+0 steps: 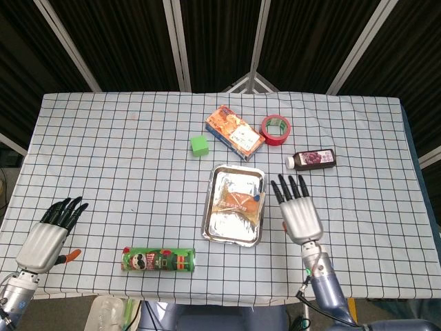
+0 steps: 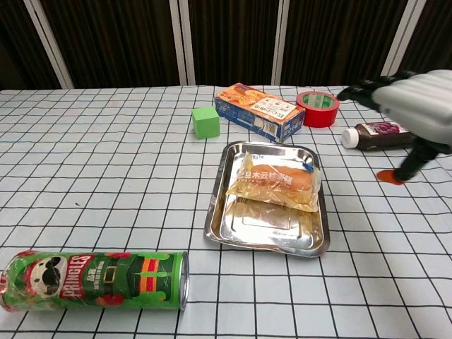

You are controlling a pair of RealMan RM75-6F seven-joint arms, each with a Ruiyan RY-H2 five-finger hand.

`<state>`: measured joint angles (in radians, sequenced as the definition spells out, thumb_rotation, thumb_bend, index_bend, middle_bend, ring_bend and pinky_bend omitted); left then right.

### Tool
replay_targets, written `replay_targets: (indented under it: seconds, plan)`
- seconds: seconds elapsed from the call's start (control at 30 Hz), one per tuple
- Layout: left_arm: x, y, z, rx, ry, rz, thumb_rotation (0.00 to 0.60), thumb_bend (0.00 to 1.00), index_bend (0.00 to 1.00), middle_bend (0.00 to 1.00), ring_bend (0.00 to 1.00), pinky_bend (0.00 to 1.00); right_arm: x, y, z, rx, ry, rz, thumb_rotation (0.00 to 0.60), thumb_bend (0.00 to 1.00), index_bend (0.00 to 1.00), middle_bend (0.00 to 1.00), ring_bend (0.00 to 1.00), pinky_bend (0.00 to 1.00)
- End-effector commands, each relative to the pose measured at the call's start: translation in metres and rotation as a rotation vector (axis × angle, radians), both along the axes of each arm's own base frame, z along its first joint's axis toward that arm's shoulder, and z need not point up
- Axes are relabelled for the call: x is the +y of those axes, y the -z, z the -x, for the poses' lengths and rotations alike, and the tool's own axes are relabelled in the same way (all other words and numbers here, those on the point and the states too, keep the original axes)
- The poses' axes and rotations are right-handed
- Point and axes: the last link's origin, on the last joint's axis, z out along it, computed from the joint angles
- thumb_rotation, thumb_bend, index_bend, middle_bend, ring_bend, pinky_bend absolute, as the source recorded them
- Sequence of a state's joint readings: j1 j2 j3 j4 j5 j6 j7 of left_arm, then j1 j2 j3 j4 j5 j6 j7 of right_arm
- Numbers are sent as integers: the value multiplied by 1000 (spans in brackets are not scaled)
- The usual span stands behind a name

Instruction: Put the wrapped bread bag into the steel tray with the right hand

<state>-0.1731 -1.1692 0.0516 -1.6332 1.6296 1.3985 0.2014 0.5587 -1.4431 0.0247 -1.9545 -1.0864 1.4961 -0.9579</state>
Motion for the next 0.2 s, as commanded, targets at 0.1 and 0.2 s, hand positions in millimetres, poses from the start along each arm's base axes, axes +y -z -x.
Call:
replay_targets:
  seconds: [0.1,0.2]
  plan:
    - [-2,4,-4,9,16,5,600,83,0,0,0,92,81,-67,135,-114,109,153,600,286,0,0,0,0]
    - [-4,5,-7,3,29,3,600,83,0,0,0,92,86,-89,147,-164,145,198,600,286,0,0,0,0]
